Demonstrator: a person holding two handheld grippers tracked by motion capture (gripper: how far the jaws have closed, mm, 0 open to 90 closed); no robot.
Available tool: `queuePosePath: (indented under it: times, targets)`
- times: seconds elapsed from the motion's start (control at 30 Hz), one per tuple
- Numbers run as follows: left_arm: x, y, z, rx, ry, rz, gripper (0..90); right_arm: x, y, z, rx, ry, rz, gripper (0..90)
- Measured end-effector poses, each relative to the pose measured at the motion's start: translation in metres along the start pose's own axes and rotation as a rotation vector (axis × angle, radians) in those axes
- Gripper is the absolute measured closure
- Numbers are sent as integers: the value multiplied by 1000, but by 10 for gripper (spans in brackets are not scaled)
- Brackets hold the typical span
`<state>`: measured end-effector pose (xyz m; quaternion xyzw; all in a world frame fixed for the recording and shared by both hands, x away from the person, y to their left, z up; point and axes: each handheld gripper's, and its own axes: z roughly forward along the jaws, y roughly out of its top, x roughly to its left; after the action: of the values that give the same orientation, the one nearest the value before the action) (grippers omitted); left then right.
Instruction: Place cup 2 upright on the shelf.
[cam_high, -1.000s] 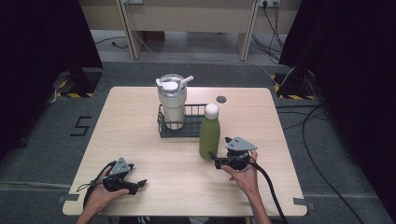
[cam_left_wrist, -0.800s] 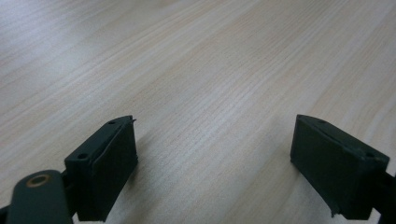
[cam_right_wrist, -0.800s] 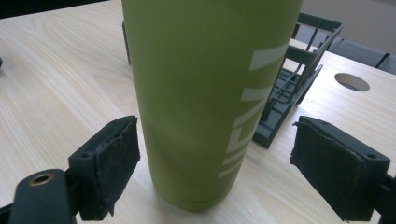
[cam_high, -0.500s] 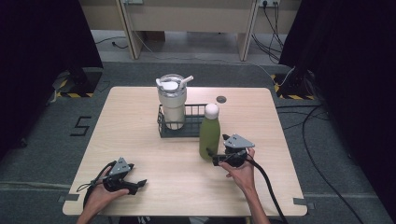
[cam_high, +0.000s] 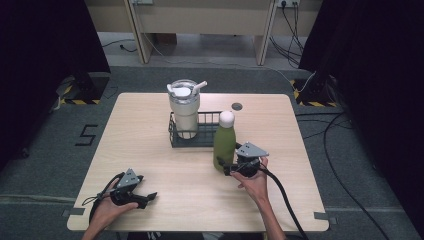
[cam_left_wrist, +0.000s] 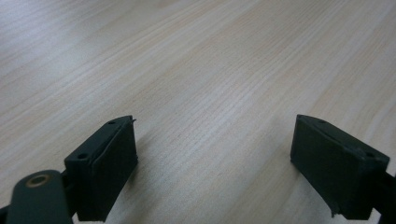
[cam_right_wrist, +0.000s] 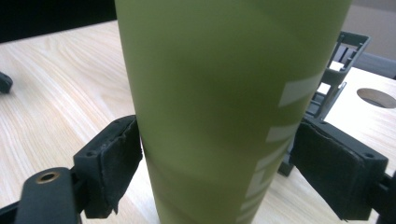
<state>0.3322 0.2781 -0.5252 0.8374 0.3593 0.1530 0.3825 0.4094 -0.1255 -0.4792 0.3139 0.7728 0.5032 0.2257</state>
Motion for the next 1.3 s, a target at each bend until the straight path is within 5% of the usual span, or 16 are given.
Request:
queuePosePath:
  times: [0.63,1.3]
  targets:
    - [0,0,0,0,-1,1,137,-3,-3,22,-49,43,7,200]
    - [0,0,0,0,-1,0,136,5,4,21,-75,19,-36,210]
